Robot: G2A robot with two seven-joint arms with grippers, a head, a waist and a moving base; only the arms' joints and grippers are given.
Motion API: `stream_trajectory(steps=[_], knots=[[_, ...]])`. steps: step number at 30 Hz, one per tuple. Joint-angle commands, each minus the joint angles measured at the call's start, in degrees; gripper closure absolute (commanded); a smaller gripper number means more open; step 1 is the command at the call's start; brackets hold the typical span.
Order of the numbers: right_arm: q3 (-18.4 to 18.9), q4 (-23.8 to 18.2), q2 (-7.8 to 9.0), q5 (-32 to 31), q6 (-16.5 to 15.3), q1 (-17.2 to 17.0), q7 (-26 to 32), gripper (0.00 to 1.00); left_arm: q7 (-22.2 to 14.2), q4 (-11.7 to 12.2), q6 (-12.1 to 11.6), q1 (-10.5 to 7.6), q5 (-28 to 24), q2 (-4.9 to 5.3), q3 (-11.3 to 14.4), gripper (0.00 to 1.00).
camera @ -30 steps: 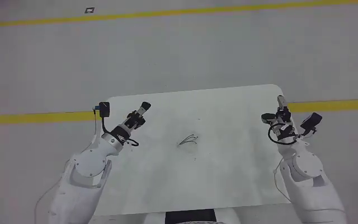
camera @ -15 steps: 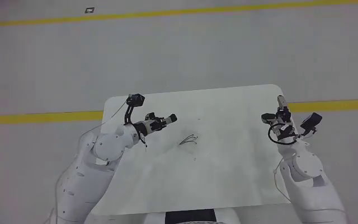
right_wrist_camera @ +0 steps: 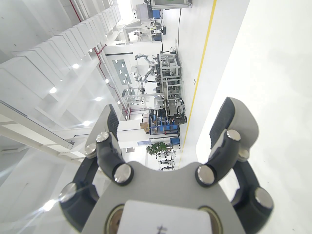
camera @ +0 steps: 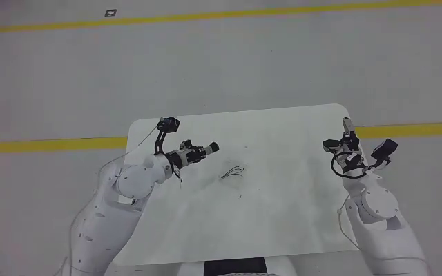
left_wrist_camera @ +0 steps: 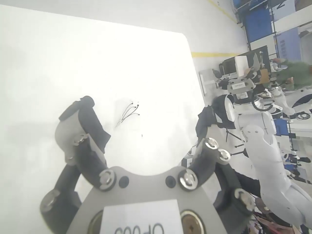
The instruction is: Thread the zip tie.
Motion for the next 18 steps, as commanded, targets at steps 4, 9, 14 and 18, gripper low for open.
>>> stream_trajectory(steps=[4, 9, 14, 18], knots=[[0.00, 0.00, 0.00, 0.00, 0.00, 0.00, 0.00, 0.00, -8.43, 1.73, -0.37, -1.04, 7.57, 0.79, 2.00, 0.00], [0.00, 0.00, 0.00, 0.00, 0.00, 0.00, 0.00, 0.00, -11.11, 1.53, -1.09, -1.79, 14.05, 1.31, 3.54, 0.00], [0.00, 0.00, 0.00, 0.00, 0.00, 0.00, 0.00, 0.00, -11.11, 1.53, -1.09, -1.79, 14.05, 1.31, 3.54, 0.00], [0.00, 0.00, 0.00, 0.00, 0.00, 0.00, 0.00, 0.00, -11.11, 1.53, -1.09, -1.79, 14.05, 1.31, 3.54, 0.00]])
